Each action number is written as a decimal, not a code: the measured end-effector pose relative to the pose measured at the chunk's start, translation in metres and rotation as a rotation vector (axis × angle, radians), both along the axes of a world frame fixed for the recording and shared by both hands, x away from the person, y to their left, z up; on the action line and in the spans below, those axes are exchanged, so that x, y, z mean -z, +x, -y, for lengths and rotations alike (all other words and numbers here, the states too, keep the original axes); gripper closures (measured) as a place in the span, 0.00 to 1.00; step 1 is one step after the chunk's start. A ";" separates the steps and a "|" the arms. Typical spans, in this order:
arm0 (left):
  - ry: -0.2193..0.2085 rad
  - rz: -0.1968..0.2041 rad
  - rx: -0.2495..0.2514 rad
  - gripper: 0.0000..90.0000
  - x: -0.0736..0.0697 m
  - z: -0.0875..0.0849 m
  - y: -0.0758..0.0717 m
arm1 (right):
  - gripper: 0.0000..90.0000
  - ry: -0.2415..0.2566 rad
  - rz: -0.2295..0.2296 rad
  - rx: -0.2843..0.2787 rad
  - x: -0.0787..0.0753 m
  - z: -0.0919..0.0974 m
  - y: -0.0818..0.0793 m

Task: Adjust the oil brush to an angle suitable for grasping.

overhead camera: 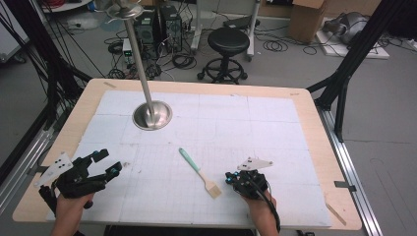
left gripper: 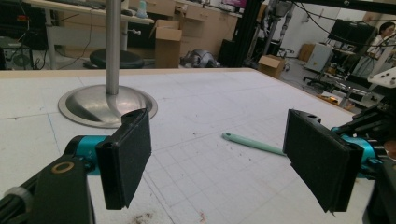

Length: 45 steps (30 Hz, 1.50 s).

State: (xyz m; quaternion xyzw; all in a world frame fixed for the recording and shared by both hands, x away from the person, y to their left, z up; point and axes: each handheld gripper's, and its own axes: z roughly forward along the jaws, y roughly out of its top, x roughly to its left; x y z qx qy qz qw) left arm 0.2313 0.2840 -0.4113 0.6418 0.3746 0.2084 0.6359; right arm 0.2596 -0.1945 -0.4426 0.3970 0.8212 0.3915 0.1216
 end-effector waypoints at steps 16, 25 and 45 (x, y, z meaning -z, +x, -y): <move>0.005 -0.003 -0.002 0.27 0.000 0.000 0.000 | 0.99 0.013 -0.011 -0.181 0.005 -0.054 -0.015; 0.005 -0.007 -0.002 0.27 0.001 0.001 0.001 | 0.99 0.020 -0.008 -0.267 0.005 -0.094 -0.015; 0.020 -0.016 0.001 0.27 0.001 0.001 0.001 | 0.96 0.068 0.020 -0.299 0.004 -0.147 -0.004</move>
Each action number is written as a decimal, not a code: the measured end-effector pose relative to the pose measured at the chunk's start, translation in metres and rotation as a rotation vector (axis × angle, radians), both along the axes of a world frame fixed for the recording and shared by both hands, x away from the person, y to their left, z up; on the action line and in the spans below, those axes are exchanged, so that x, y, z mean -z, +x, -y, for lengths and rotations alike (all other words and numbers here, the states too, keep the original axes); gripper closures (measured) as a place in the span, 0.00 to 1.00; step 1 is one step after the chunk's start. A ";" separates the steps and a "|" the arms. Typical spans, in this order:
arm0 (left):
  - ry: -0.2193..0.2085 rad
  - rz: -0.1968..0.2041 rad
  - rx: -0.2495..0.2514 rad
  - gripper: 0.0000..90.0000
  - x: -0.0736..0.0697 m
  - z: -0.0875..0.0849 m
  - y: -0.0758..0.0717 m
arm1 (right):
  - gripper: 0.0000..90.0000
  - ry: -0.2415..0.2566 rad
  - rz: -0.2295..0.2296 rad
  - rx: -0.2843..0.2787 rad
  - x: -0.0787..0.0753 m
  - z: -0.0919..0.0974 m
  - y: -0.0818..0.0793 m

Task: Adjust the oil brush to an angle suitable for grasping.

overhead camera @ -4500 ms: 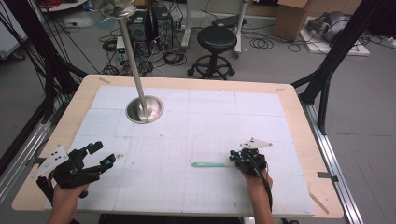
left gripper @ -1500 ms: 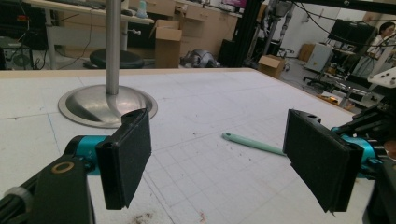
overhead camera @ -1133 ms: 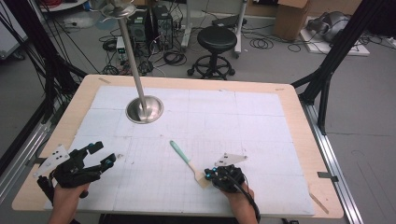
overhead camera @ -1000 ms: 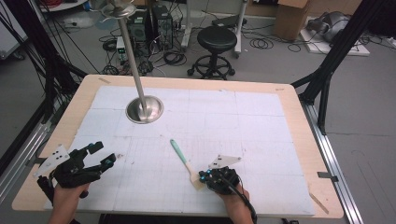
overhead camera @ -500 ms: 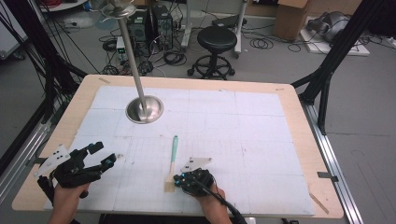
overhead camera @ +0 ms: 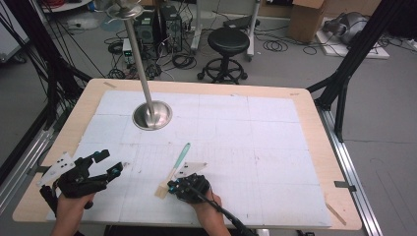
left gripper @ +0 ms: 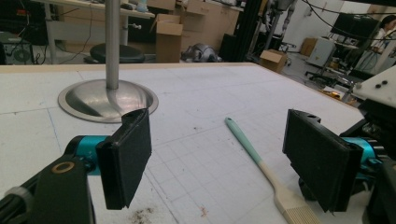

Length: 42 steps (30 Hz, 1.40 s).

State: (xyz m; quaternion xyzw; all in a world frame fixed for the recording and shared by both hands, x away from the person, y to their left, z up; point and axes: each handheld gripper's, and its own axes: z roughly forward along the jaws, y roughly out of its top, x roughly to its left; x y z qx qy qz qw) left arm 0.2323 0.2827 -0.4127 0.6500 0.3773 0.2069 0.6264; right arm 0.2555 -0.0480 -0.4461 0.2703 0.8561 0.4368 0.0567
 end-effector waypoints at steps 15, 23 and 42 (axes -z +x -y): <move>0.017 -0.032 0.010 0.23 0.001 0.010 0.000 | 0.41 0.133 0.137 0.337 -0.045 0.140 -0.019; 0.008 -0.026 0.026 0.22 -0.001 0.017 -0.002 | 0.19 0.140 0.241 0.487 -0.045 0.206 -0.039; 0.047 -0.030 0.039 0.22 0.002 0.022 -0.001 | 0.19 0.163 0.311 0.583 -0.048 0.242 -0.057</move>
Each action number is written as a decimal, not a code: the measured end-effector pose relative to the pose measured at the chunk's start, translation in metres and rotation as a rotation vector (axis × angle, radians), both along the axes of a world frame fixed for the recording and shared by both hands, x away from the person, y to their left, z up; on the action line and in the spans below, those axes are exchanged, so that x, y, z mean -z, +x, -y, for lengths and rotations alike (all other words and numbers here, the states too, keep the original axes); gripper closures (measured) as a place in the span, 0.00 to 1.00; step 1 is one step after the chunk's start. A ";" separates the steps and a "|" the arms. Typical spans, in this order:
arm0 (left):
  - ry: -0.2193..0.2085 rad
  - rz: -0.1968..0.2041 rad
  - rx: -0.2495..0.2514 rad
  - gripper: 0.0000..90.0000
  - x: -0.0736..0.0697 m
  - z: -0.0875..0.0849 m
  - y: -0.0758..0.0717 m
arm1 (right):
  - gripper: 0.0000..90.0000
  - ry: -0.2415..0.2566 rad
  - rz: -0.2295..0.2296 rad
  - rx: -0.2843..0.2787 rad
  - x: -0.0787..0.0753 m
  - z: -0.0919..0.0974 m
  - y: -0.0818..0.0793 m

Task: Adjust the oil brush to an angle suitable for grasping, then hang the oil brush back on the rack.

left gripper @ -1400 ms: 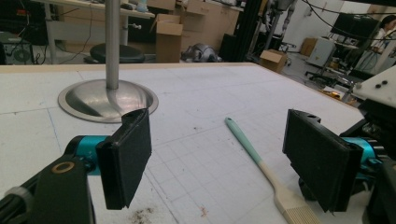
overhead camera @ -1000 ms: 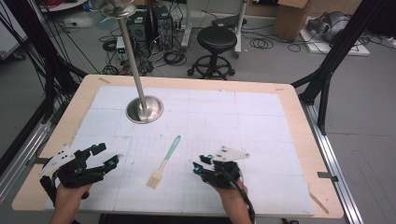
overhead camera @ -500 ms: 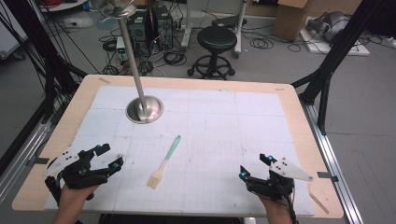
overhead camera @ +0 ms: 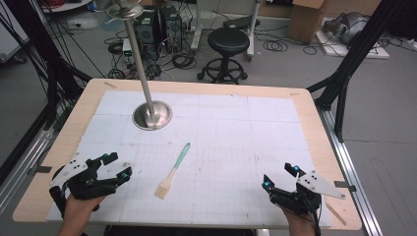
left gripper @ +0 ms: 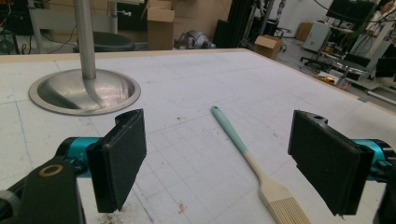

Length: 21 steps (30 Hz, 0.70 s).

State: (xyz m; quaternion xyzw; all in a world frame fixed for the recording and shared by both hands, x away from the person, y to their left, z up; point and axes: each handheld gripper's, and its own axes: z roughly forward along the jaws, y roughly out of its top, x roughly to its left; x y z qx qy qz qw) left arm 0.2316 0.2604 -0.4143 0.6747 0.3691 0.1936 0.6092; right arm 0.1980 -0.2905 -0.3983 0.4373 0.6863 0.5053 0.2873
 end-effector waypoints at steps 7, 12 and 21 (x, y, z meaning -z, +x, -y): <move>0.000 -0.022 0.011 0.23 0.000 0.005 0.001 | 0.19 -0.003 -0.005 -0.007 0.000 -0.002 0.001; 0.021 -0.057 0.024 0.24 0.003 0.014 0.009 | 0.19 0.000 -0.003 -0.005 0.000 -0.001 0.002; 0.081 -0.164 0.073 0.36 0.012 0.040 0.033 | 0.19 -0.008 -0.012 -0.015 0.001 -0.003 0.003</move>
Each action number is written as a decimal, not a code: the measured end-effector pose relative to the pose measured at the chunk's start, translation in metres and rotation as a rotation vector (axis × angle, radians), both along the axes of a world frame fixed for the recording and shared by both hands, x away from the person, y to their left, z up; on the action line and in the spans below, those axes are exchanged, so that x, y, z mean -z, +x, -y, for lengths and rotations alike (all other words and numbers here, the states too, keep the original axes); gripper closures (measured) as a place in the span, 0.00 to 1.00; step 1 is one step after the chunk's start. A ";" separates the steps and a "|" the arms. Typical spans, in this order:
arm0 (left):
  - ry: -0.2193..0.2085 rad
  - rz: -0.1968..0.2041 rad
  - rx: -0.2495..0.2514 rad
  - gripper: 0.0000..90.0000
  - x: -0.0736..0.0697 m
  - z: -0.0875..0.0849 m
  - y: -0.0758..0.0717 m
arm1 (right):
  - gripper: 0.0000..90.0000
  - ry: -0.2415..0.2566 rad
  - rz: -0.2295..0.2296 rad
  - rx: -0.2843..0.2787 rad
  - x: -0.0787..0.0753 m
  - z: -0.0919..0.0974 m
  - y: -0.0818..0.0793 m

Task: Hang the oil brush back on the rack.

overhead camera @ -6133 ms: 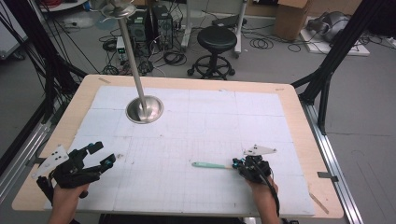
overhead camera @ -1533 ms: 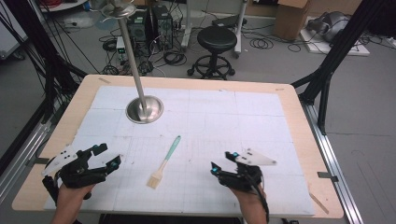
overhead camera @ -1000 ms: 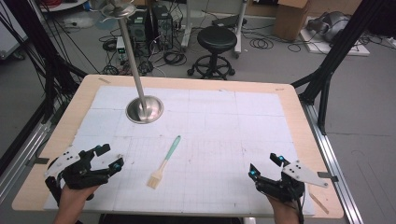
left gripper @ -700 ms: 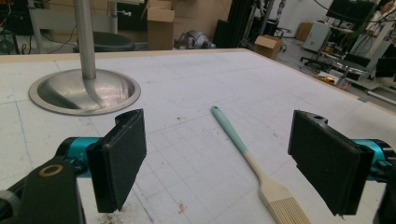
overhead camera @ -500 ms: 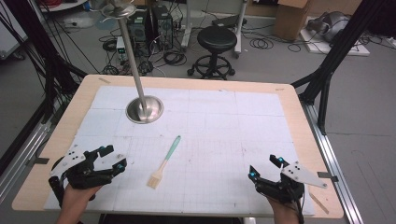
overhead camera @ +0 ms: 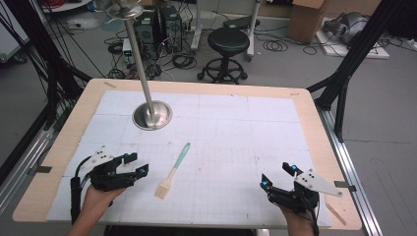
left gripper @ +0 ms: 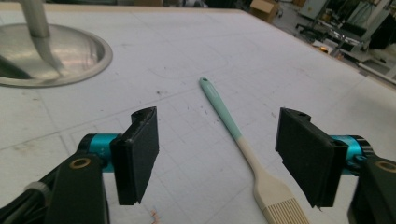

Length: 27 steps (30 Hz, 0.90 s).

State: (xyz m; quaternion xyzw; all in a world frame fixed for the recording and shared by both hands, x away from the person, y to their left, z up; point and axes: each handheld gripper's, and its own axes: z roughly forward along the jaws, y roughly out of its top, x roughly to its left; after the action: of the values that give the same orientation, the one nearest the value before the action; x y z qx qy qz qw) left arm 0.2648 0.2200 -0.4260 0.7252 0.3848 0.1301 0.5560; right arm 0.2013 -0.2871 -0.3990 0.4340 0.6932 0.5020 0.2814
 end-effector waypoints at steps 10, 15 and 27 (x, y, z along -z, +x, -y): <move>0.101 -0.073 0.065 0.40 0.005 0.050 0.019 | 0.19 -0.002 -0.004 0.007 -0.001 0.000 -0.001; 0.159 -0.093 0.070 0.40 0.009 0.075 0.024 | 0.19 -0.004 0.001 0.008 -0.001 0.000 -0.002; 0.297 -0.150 0.010 0.57 0.020 0.095 0.030 | 0.19 0.004 0.002 0.007 -0.002 0.001 -0.002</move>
State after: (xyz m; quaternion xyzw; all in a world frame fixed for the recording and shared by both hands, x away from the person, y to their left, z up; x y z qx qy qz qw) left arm 0.2944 0.1247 -0.4463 0.8090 0.3982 0.1285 0.4129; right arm 0.1992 -0.2880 -0.3974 0.4363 0.6904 0.5029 0.2831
